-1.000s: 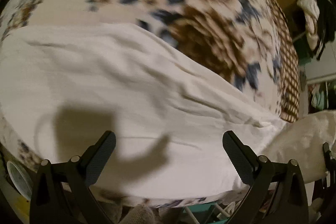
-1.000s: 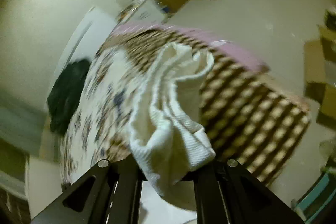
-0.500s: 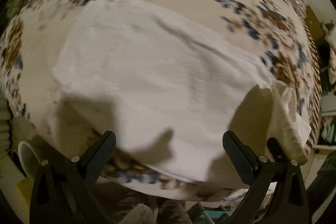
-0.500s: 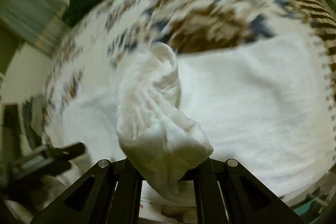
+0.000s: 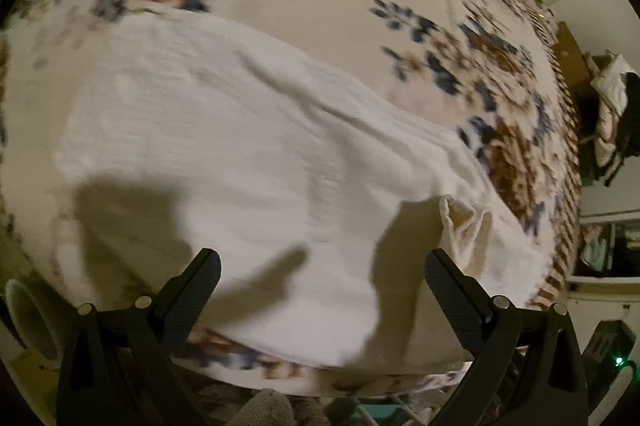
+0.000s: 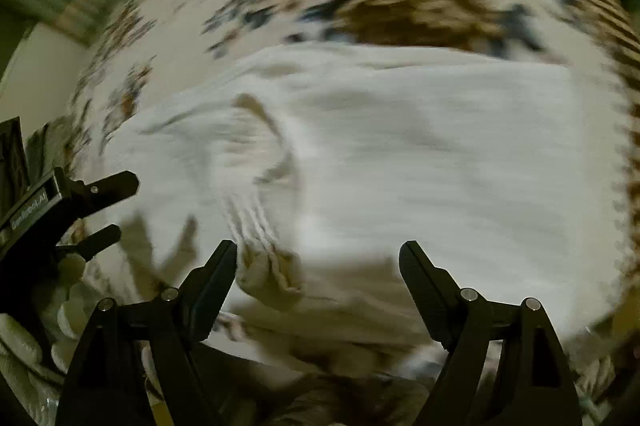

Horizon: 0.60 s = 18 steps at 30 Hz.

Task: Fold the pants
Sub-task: 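Lay the held leg end over the pants and open the right gripper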

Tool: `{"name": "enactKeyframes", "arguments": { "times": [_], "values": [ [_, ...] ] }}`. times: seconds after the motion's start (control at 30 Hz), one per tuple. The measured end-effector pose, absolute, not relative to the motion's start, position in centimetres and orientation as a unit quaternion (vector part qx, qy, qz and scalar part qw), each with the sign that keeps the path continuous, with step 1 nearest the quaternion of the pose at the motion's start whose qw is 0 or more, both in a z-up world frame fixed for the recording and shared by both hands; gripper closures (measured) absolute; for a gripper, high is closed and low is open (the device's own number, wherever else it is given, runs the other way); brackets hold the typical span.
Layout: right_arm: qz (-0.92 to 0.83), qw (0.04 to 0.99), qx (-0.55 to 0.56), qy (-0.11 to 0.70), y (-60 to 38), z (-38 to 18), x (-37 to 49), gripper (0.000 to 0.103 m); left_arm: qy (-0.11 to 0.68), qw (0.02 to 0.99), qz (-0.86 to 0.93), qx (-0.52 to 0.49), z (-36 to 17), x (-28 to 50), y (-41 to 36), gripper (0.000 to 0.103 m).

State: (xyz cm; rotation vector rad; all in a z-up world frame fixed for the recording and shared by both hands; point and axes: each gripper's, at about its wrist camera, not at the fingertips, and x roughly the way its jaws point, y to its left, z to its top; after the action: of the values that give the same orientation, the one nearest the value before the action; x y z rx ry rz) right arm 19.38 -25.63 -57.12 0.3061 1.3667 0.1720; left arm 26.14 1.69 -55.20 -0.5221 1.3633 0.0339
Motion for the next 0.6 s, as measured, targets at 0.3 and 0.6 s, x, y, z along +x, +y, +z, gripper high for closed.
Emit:
{"name": "enactKeyframes", "arguments": {
  "times": [0.3,0.6],
  "values": [
    [0.028,0.749,0.277,0.602,-34.0,-54.6,18.4,0.018,0.645,0.726,-0.031,-0.237,-57.3,27.4,-3.1,0.0],
    [-0.062,0.749,0.184,0.633,-35.0,-57.3,19.2,0.018,0.657,0.735,-0.022,-0.163,-60.6,27.8,-5.5,0.034]
  ]
}}
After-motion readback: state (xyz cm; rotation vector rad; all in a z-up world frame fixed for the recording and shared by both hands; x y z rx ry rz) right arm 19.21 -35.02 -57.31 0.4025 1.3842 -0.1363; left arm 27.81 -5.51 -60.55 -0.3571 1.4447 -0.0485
